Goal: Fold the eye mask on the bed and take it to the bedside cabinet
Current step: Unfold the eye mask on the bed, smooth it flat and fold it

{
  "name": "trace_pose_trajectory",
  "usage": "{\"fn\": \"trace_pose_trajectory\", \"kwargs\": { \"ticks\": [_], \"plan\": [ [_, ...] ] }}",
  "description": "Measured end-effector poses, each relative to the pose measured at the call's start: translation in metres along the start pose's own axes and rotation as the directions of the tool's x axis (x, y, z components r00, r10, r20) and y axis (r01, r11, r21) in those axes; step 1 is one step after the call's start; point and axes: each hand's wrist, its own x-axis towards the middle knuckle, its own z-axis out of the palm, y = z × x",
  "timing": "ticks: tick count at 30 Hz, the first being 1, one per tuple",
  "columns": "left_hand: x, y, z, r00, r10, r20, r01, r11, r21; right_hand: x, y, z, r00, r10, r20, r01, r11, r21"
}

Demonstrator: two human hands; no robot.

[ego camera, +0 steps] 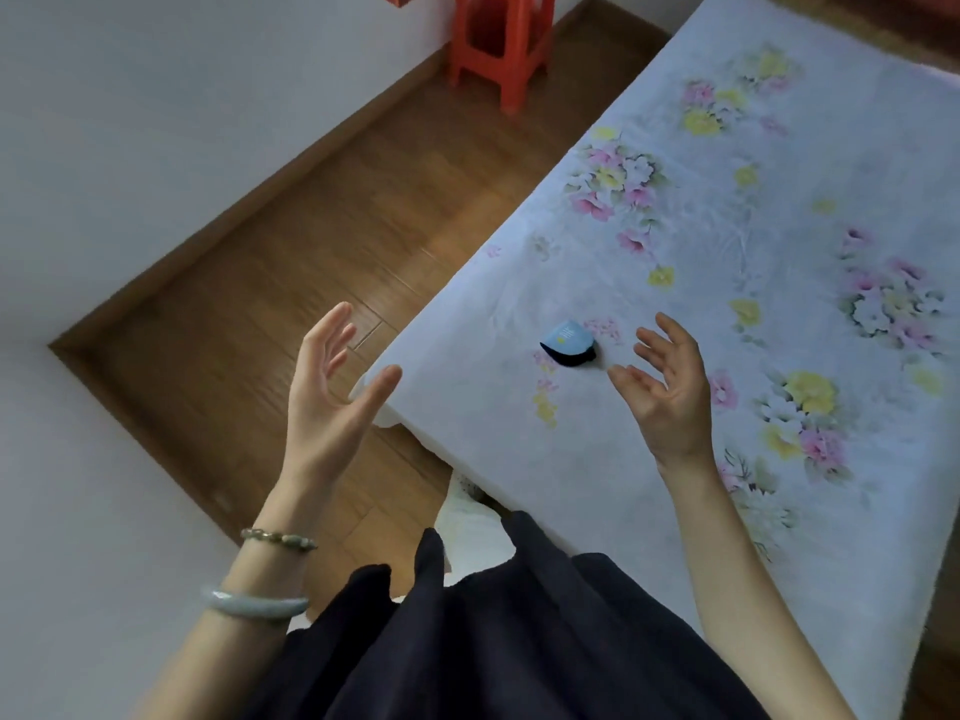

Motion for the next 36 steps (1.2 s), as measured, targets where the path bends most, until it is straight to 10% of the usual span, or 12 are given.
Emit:
{"fn": "trace_pose_trajectory", "kwargs": {
  "ticks": [19,36],
  "plan": [
    [0.169,-0.015,0.087,0.887,-0.101,0.451,0.07,0.994,0.086,0.094,0.018,0.014,0.959,0.21,-0.19,-0.213,0.977,0.007],
    [0.246,-0.136,0.241,0.513,-0.015,0.858,-0.336,0.917,0.217,0.155,0.168,0.047,0.868,0.367,-0.334,-0.375,0.926,0.042]
  ]
}}
